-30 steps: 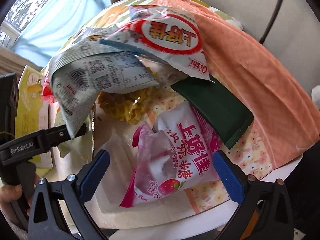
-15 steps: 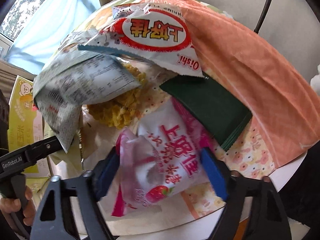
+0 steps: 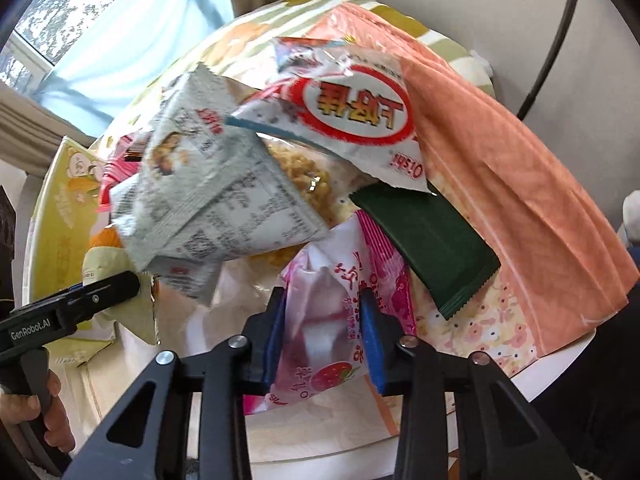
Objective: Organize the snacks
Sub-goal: 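Grasp the pink candy bag with the right gripper and lift it, then lower the cake pack into the box with the left gripper while the right drops the pink bag in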
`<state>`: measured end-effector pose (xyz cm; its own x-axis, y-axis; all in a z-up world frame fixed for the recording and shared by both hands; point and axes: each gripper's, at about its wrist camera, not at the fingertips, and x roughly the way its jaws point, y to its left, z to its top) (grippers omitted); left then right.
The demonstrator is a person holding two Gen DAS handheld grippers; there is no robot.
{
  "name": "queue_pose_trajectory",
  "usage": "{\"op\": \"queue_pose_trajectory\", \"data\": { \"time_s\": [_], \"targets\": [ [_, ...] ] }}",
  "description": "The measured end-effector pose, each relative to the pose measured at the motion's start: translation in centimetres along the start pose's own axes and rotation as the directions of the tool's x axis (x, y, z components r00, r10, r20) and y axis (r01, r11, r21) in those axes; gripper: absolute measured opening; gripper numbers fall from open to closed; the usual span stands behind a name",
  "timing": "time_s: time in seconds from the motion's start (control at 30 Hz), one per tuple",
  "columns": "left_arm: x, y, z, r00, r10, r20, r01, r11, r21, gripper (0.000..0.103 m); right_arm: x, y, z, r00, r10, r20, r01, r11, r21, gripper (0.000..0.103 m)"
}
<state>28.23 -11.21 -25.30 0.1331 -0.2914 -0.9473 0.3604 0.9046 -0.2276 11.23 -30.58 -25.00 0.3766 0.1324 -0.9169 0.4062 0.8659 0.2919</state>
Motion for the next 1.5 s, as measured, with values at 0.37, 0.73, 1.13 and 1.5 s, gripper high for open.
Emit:
{"op": "queue_pose_trajectory", "data": {
  "time_s": [0.37, 0.73, 1.13, 1.5],
  "targets": [
    [-5.4, -0.4, -2.6, 0.989, 0.023, 0.143, -0.012, 0.997, -0.079, 0.076, -4.0, 1.4, -0.8, 0.995, 0.078, 0.068, -0.072, 0.993, -0.089, 0.024],
    [-12.7, -0.8, -3.8, 0.943, 0.045, 0.33, -0.001, 0.991, -0.131, 0.076, -9.4, 5.3, 0.2, 0.961, 0.203, 0.189, -0.147, 0.95, -0.275, 0.024],
    [-20.8, 7.8, -2.2, 0.882, 0.127, 0.454, -0.028, 0.975, -0.219, 0.076, -12.1, 16.4, 3.9, 0.899, 0.396, 0.187, -0.255, 0.82, -0.512, 0.024],
    [-22.6, 21.2, 0.2, 0.901, 0.157, 0.404, -0.03, 0.952, -0.303, 0.076, -8.1, 29.7, 5.3, 0.878, 0.469, 0.091, -0.336, 0.741, -0.581, 0.024]
  ]
}}
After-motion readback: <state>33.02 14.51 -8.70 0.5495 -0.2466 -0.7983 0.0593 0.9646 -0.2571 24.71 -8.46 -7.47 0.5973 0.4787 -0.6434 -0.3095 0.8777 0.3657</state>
